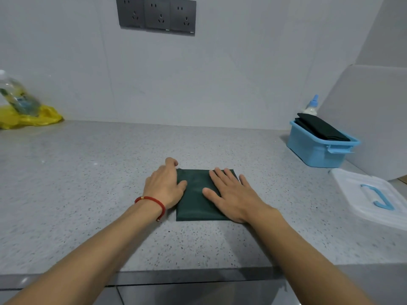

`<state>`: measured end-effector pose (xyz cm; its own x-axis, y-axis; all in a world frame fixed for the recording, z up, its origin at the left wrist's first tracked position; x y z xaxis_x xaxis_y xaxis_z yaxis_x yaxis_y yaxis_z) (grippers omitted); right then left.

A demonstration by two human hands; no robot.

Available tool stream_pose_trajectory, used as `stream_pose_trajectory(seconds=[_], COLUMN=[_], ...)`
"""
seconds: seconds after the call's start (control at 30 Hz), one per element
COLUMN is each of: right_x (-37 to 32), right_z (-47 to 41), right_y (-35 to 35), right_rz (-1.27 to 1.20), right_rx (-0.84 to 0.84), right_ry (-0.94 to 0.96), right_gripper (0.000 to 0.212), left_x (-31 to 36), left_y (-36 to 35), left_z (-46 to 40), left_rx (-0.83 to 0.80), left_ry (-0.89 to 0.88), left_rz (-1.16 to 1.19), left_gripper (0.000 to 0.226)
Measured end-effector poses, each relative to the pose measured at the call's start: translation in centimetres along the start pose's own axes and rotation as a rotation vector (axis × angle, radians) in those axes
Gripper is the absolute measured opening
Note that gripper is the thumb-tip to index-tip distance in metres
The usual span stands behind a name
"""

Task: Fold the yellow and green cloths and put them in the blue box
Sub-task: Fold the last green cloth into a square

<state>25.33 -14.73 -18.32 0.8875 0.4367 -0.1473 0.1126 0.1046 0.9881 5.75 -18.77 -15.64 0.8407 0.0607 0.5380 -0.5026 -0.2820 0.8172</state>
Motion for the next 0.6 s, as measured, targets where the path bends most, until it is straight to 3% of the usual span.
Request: stream_pose_trajectory(seconds=[0.1,0.17,0.27,0.37,0.47,0.6], right_x=[-0.1,0.0,0.4,0.8,0.9,1.1], right_z=[-0.1,0.0,-0.1,-0.3,-0.1,0.3], right_y=[0.2,0.3,0.5,0.8,0.5,0.4], right_rz=[0.020,0.021,0.001,-0.006,-0.014,-0.055], right_rx=[-0.010,-0.013,-0.076,-0.102,-0.019,-0.016], right_ry=[0.005,0.004,0.004,-0.009,-0.070,-0.140], right_gripper=[0.077,0.070,0.060,0.058,0.062,0.069], left_x=[2.4,3.4,2.3,1.4,1.1,0.0], left_y=[-0.4,-2.0,-3.9,-4.5,-4.5,-3.7], left_z=[0.4,0.7,0.8,0.3,0.2,0.1], left_rx=[0.042,-0.111,-0.382,-0.371,-0.346,-0.346], left_ry=[-0.294,-0.419,-0.270,-0.277,-0.283,-0.228], left_rz=[-0.333,-0.391,-0.333,-0.338,-0.369,-0.422], left_gripper=[0.059,0.064,0.075,0.085,0.094,0.082])
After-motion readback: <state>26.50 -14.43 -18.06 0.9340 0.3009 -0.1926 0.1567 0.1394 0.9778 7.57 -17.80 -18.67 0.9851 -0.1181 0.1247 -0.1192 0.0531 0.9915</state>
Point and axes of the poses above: each hand's wrist, its own z-axis away from the middle knuckle, its own y-axis out of the back of the hand, x = y × z, the point moved 1 cm from there along -z, towards the middle knuckle, and after that the axes turned 2 degrees about -y, right-handed, at the moved point
